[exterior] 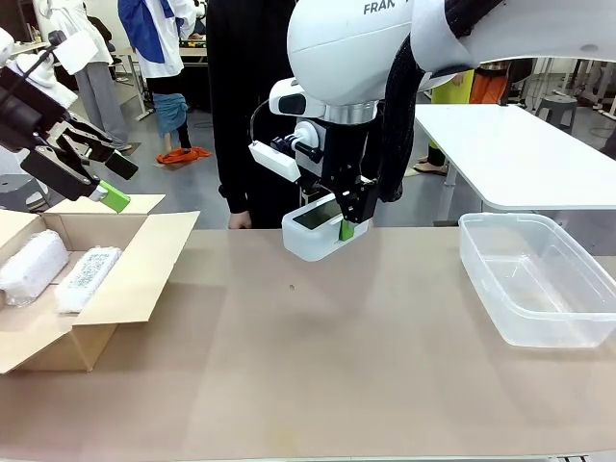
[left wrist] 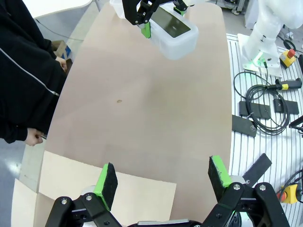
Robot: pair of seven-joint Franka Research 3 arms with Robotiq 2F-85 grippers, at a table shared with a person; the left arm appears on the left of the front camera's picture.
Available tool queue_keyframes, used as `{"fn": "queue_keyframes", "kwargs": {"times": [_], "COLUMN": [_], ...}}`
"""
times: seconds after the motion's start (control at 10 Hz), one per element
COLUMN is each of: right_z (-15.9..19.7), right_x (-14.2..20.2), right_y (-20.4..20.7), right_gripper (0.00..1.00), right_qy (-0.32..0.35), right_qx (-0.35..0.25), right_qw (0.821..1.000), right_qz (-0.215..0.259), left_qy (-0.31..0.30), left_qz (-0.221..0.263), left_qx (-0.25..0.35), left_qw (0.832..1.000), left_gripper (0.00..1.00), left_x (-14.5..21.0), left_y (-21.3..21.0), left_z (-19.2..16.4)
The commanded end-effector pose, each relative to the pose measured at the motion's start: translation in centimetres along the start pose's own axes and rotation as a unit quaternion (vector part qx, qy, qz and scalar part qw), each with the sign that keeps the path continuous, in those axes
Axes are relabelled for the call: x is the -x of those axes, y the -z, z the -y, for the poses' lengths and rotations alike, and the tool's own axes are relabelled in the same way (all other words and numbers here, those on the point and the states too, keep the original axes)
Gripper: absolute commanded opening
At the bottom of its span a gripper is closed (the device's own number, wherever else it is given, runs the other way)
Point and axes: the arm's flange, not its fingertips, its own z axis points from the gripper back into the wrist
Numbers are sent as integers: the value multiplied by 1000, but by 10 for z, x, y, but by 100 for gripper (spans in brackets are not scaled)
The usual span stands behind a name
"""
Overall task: Separate and place wrapped and unwrapped clocks.
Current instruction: If the picked Digital clock is wrapped, place it in the Package Box ; if not, place it in the Organizing box.
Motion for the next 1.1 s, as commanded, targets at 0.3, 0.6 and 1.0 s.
{"fn": "queue_keyframes", "kwargs": {"times": [0.3,0.6,1.0], "right_z": [-27,-103,-211], "right_x": [93,191,271], "right_y": [-37,-39,6], "right_gripper": [78,78,78], "right_qy": [300,546,792], "right_qx": [81,117,116], "right_qw": [950,828,597], "right_qz": [28,48,55], "left_qy": [-8,-8,-8], "left_qz": [9,9,9], "left_qx": [3,3,3], "left_qw": [1000,1000,1000], "left_gripper": [100,100,100], "left_x": [-2,-2,-2], "left_y": [0,0,0], "left_z": [2,2,2]}}
